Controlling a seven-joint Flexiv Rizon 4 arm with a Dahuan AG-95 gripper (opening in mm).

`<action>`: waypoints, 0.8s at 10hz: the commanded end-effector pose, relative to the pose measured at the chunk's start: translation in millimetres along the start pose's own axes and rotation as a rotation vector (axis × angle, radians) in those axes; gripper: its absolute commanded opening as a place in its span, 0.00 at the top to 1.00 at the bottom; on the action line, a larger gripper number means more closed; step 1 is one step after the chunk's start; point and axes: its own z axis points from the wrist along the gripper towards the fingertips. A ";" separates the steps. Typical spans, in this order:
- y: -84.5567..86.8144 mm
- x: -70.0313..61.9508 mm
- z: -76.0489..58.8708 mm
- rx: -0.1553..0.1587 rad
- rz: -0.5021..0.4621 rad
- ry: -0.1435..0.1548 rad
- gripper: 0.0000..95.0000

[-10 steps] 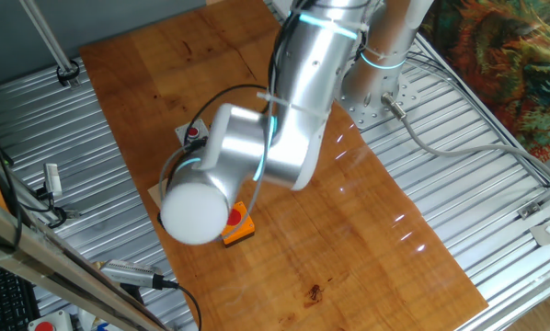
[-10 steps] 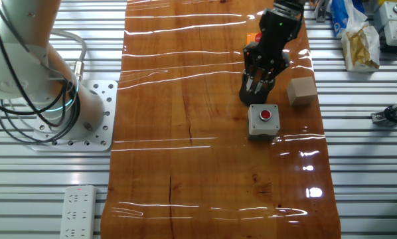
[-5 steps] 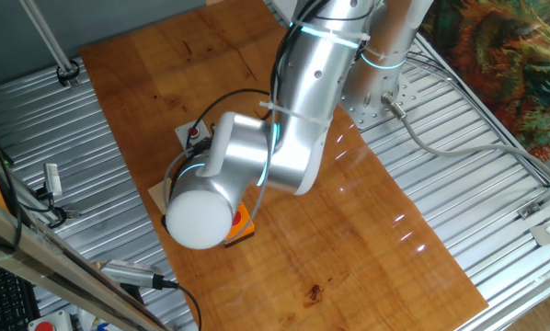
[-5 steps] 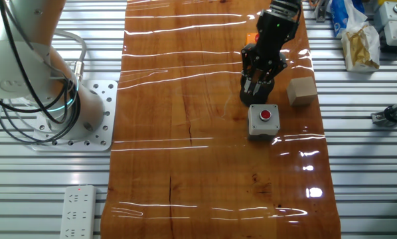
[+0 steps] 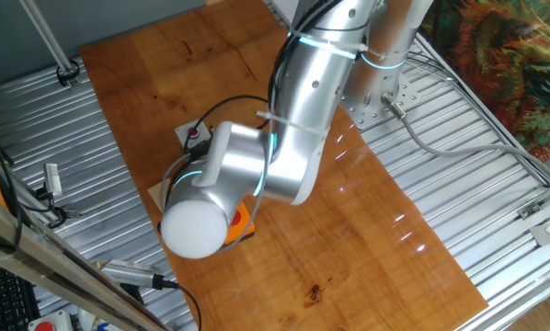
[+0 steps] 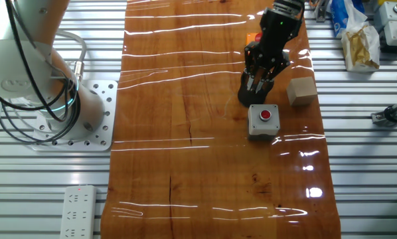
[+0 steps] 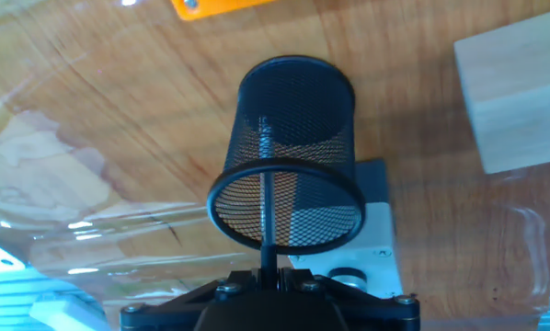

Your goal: Put the pen into the pen holder

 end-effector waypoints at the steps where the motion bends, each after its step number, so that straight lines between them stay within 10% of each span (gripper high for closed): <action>1: 2.0 -0.1 -0.6 0.019 -0.005 -0.002 0.80; 3: 2.8 0.8 -2.5 0.020 0.008 0.004 0.40; 8: 9.0 13.9 -21.5 0.018 0.013 -0.002 0.40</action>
